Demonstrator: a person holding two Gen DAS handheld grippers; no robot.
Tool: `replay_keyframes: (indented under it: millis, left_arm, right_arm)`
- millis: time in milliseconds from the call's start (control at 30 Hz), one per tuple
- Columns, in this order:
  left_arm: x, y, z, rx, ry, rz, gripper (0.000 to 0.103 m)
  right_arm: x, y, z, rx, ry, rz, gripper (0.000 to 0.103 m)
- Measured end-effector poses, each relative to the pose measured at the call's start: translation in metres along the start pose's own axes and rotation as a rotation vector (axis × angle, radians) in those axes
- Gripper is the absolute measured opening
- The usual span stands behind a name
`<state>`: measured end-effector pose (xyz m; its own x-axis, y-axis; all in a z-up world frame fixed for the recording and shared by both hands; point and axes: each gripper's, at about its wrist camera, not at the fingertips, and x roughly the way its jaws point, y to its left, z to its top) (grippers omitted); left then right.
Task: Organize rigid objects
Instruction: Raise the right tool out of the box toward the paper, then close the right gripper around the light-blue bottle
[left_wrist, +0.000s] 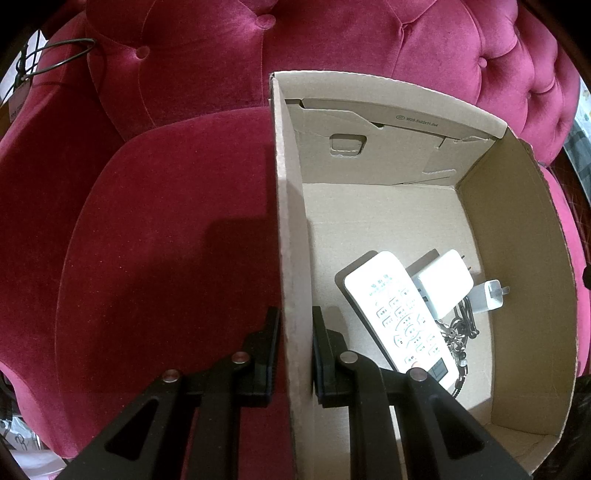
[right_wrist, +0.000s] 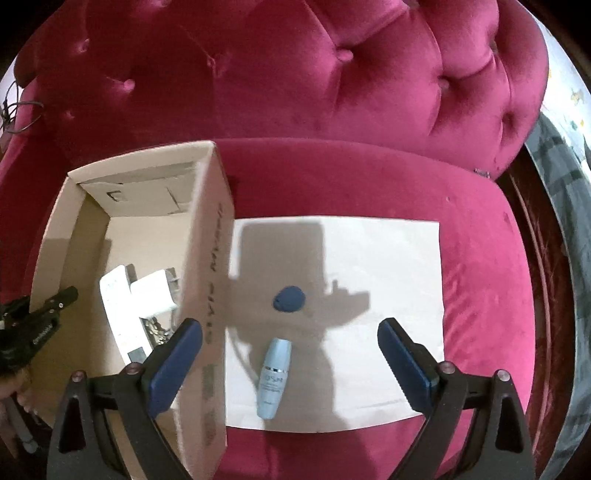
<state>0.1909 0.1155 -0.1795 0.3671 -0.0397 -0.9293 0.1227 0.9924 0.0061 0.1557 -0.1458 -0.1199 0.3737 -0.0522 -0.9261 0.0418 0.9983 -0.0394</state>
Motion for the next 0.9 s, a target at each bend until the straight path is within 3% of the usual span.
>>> replay_keyframes:
  millis: [167, 367, 900]
  left_arm:
    - [-0.001, -0.001, 0.0, 0.001, 0.0, 0.001, 0.017]
    - [-0.001, -0.001, -0.001, 0.001, 0.0, -0.001, 0.017]
    - [-0.001, -0.001, -0.001, -0.001, 0.0, -0.004, 0.017]
  right_arm:
    - [0.011, -0.011, -0.009, 0.006, -0.016, -0.005, 0.098]
    - [0.034, -0.018, -0.023, 0.011, 0.031, -0.015, 0.096]
    - [0.076, -0.005, -0.042, -0.036, 0.127, 0.02, 0.075]
